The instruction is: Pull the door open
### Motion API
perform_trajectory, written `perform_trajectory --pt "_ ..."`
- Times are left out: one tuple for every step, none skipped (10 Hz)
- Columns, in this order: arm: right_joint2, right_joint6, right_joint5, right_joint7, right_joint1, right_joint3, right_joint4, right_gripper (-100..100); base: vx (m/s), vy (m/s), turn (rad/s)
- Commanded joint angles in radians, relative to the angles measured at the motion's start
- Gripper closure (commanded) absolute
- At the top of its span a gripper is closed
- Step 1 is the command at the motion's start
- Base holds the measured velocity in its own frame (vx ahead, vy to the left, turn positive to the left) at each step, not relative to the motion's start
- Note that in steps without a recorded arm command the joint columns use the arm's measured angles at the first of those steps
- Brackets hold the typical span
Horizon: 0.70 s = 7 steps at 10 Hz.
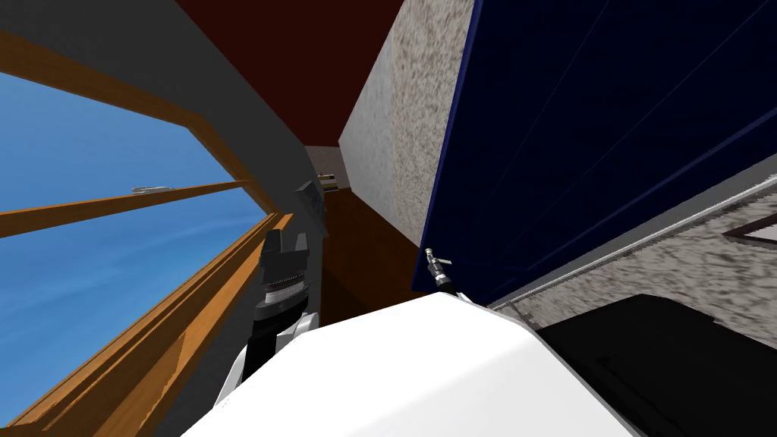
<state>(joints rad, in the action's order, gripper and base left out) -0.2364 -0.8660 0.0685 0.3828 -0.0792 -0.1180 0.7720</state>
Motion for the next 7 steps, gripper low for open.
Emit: perform_trajectory --pt "0.012 -0.005 0.015 0.007 -0.02 0.021 0.024 100 -0.169 0.027 0.118" --pt "0.012 -0.004 0.018 0.01 -0.027 0.024 0.032 100 -0.213 -0.006 -0.038" --pt "0.011 -0.003 0.02 0.013 -0.033 0.026 0.039 100 -0.179 -0.011 -0.1" --pt "0.01 -0.002 0.022 0.015 -0.038 0.029 0.045 100 -0.182 -0.013 -0.16" --pt "0.009 0.0 0.024 0.018 -0.042 0.031 0.051 100 -0.192 -0.009 -0.175" --pt "0.009 0.001 0.025 0.02 -0.046 0.032 0.055 100 -0.196 -0.006 -0.244" --pt "0.008 0.002 0.026 0.021 -0.049 0.033 0.059 100 -0.197 0.008 -0.219"
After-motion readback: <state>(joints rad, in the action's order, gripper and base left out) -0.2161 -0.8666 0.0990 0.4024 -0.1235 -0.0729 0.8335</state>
